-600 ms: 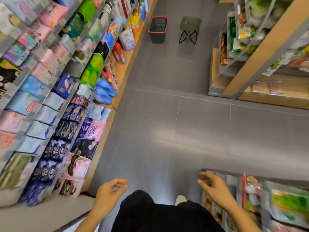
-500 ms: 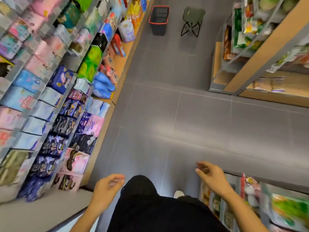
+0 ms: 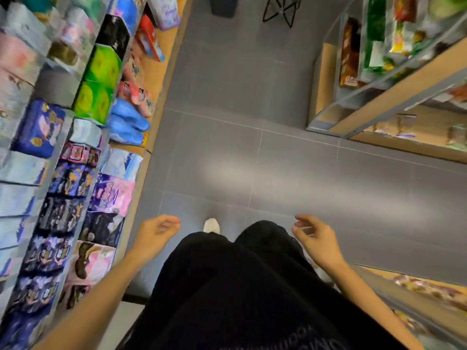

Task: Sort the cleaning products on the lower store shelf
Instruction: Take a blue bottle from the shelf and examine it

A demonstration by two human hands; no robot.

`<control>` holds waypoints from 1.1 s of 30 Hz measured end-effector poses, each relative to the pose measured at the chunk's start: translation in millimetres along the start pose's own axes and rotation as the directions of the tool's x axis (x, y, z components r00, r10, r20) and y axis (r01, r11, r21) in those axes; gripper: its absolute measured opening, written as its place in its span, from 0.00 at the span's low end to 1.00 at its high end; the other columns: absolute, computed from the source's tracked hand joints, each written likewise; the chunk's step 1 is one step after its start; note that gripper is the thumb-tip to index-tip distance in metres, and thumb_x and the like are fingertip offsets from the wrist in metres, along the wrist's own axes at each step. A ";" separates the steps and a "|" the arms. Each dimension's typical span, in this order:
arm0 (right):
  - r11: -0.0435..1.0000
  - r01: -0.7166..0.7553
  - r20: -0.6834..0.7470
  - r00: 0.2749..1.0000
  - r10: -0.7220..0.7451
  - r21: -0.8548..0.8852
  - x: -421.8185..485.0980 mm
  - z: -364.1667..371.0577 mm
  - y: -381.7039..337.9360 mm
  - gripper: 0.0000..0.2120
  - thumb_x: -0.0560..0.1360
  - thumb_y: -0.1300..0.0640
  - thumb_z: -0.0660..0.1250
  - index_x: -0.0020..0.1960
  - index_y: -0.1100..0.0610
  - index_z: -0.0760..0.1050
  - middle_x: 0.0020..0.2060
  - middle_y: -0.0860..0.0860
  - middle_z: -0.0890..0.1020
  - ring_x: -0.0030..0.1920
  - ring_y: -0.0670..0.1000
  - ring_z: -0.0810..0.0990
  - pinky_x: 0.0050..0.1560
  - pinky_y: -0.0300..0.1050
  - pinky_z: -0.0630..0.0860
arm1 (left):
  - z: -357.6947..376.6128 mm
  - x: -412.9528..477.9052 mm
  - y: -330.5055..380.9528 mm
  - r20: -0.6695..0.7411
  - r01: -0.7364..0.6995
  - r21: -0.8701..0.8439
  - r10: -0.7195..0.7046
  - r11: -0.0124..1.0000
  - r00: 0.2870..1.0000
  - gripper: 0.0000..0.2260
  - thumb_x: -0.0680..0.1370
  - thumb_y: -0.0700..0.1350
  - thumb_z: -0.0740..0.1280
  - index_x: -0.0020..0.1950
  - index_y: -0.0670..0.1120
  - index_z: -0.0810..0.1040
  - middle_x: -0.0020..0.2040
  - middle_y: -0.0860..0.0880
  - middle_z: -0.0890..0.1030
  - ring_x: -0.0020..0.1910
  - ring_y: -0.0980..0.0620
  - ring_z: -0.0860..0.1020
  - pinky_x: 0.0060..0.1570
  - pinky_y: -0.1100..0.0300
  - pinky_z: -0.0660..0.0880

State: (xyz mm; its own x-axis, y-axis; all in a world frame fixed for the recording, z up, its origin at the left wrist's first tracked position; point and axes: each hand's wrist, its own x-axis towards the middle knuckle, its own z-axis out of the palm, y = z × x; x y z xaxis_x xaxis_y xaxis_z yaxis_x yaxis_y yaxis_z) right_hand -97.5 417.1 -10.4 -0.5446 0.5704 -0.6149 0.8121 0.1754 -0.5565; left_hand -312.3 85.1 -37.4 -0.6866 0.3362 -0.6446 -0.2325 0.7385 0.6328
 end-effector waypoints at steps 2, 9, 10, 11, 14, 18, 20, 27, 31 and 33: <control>0.999 -0.038 -0.032 0.999 0.039 0.032 16.0 -9.4 -13.6 0.12 0.77 0.58 0.71 0.60 0.50 0.79 0.50 0.48 0.84 0.47 0.43 0.82 0.43 0.32 0.74 | -16.1 33.9 36.1 0.016 -0.047 0.044 0.046 0.998 0.999 0.06 0.78 0.36 0.71 0.53 0.44 0.84 0.47 0.48 0.84 0.46 0.54 0.80 0.47 0.75 0.71; 0.990 -0.075 -0.068 0.994 0.084 0.123 106.5 -47.2 -63.7 0.10 0.78 0.57 0.71 0.59 0.50 0.81 0.47 0.48 0.85 0.44 0.43 0.83 0.42 0.29 0.73 | -42.5 145.3 145.7 0.078 -0.150 0.101 0.143 0.983 0.987 0.06 0.79 0.39 0.71 0.53 0.49 0.83 0.46 0.54 0.84 0.48 0.60 0.81 0.50 0.72 0.74; 0.988 -0.067 -0.061 0.995 0.075 0.138 126.8 -51.9 -73.1 0.10 0.78 0.57 0.71 0.59 0.50 0.81 0.47 0.47 0.85 0.44 0.44 0.83 0.42 0.29 0.73 | -43.2 161.0 155.1 0.085 -0.143 0.115 0.134 0.983 0.987 0.06 0.79 0.39 0.71 0.53 0.49 0.83 0.47 0.54 0.84 0.48 0.59 0.81 0.52 0.68 0.75; 0.987 -0.060 -0.045 0.997 0.067 0.150 148.5 -57.7 -82.7 0.10 0.78 0.58 0.71 0.59 0.51 0.81 0.47 0.47 0.84 0.45 0.44 0.83 0.42 0.29 0.73 | -43.7 177.2 163.7 0.089 -0.122 0.137 0.111 0.983 0.990 0.06 0.79 0.40 0.71 0.54 0.48 0.83 0.48 0.52 0.85 0.49 0.56 0.82 0.54 0.63 0.76; 0.991 -0.027 0.000 1.000 0.027 0.135 211.1 -80.4 -117.9 0.11 0.78 0.58 0.71 0.59 0.49 0.79 0.47 0.46 0.84 0.45 0.41 0.82 0.44 0.31 0.74 | -50.8 216.2 189.9 0.064 -0.030 0.184 0.018 0.982 0.998 0.08 0.79 0.41 0.72 0.57 0.48 0.83 0.51 0.50 0.85 0.52 0.51 0.82 0.55 0.58 0.77; 0.995 0.046 0.058 0.997 -0.051 0.087 293.0 -111.9 -178.4 0.10 0.78 0.58 0.71 0.59 0.50 0.79 0.46 0.46 0.84 0.45 0.42 0.82 0.44 0.31 0.74 | -66.5 260.9 228.6 -0.037 0.013 0.129 -0.008 0.992 0.999 0.07 0.79 0.40 0.72 0.54 0.50 0.84 0.49 0.52 0.85 0.50 0.55 0.82 0.51 0.64 0.75; 0.995 0.080 0.082 0.993 -0.085 0.060 329.8 -124.6 -212.3 0.10 0.78 0.58 0.71 0.59 0.52 0.79 0.47 0.47 0.84 0.46 0.46 0.82 0.46 0.37 0.76 | -77.3 283.0 249.5 -0.090 -0.001 0.098 0.010 0.995 0.996 0.07 0.79 0.38 0.71 0.54 0.48 0.84 0.49 0.52 0.85 0.49 0.60 0.82 0.52 0.64 0.75; 0.987 0.161 0.079 0.984 -0.159 -0.021 454.8 -155.6 -315.2 0.11 0.77 0.56 0.72 0.60 0.53 0.81 0.50 0.48 0.84 0.47 0.47 0.82 0.49 0.39 0.79 | -115.0 395.8 321.9 -0.149 -0.034 0.011 0.035 0.999 0.988 0.09 0.77 0.33 0.71 0.52 0.46 0.83 0.46 0.55 0.83 0.45 0.62 0.81 0.44 0.78 0.72; 0.993 0.100 0.042 0.994 -0.098 -0.058 513.2 -171.2 -363.1 0.12 0.78 0.56 0.71 0.61 0.54 0.80 0.53 0.48 0.83 0.49 0.48 0.82 0.51 0.42 0.79 | -141.0 488.3 375.9 -0.084 -0.076 -0.004 0.075 0.997 0.994 0.08 0.79 0.36 0.71 0.54 0.47 0.83 0.47 0.53 0.84 0.45 0.65 0.81 0.47 0.74 0.72; 0.998 0.040 0.005 0.999 -0.040 -0.046 533.1 -180.0 -380.9 0.12 0.78 0.56 0.71 0.61 0.54 0.80 0.54 0.48 0.83 0.48 0.45 0.82 0.47 0.33 0.75 | -154.0 532.4 409.0 -0.050 -0.115 -0.014 0.114 0.993 0.992 0.08 0.79 0.37 0.71 0.55 0.47 0.84 0.49 0.52 0.85 0.49 0.58 0.82 0.50 0.67 0.74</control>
State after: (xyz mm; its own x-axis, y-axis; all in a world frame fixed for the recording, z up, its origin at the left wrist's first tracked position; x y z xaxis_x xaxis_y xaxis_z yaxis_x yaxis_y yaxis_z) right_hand -659.5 798.9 -25.7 -0.5778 0.5586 -0.5951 0.7984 0.2354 -0.5542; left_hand -879.1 476.1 -55.7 -0.7426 0.3886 -0.5455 -0.1612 0.6868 0.7088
